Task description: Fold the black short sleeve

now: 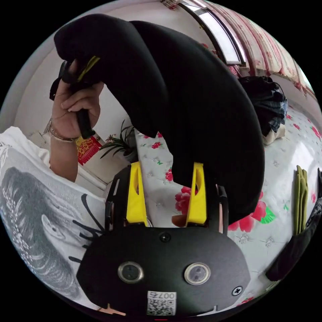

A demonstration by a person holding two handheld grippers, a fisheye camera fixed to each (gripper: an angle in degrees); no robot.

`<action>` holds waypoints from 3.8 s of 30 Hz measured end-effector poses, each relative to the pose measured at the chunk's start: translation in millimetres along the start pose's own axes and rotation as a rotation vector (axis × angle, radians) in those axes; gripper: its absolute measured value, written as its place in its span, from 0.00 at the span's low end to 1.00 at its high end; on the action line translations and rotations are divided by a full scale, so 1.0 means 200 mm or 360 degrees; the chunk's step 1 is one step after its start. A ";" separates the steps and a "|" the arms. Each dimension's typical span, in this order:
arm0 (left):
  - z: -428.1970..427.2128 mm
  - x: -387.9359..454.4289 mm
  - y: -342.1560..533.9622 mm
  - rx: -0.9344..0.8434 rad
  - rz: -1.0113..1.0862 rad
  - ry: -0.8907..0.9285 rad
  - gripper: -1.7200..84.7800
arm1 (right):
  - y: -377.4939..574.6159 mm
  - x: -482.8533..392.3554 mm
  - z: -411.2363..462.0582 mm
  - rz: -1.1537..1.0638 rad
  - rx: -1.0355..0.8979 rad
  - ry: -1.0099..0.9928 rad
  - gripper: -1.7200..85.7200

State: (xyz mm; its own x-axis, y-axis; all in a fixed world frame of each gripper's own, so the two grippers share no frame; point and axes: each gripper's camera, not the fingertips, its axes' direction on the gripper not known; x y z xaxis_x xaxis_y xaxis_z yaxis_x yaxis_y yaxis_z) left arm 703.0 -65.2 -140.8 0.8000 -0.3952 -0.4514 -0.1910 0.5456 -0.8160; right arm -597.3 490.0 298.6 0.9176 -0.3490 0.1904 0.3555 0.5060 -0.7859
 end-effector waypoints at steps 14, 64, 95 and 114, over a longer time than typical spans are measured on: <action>-0.32 -0.36 0.19 -0.0059 -0.0087 -0.0016 0.12 | 0.16 -0.09 -1.08 0.0010 0.0215 0.0808 0.02; 0.19 -1.29 -0.64 -0.0058 -0.0374 0.0038 0.01 | -0.49 1.06 -2.39 0.0464 0.0575 0.0846 0.02; -0.87 -1.07 1.34 -0.0453 -0.0881 -0.0022 0.02 | 0.89 0.45 -1.60 0.0933 -0.0100 0.0287 0.02; -0.21 -1.82 1.60 -0.0832 -0.1135 -0.0467 0.14 | 0.86 1.23 -1.17 0.1264 -0.0229 0.0488 0.09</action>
State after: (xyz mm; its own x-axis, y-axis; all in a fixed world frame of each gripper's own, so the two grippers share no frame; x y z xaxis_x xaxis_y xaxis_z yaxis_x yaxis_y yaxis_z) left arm 326.8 221.8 -252.4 0.9249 -0.2674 0.2704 0.2263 -0.1845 -0.9564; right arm -352.1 306.6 71.3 0.7889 -0.1420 -0.5979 -0.4160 0.5928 -0.6896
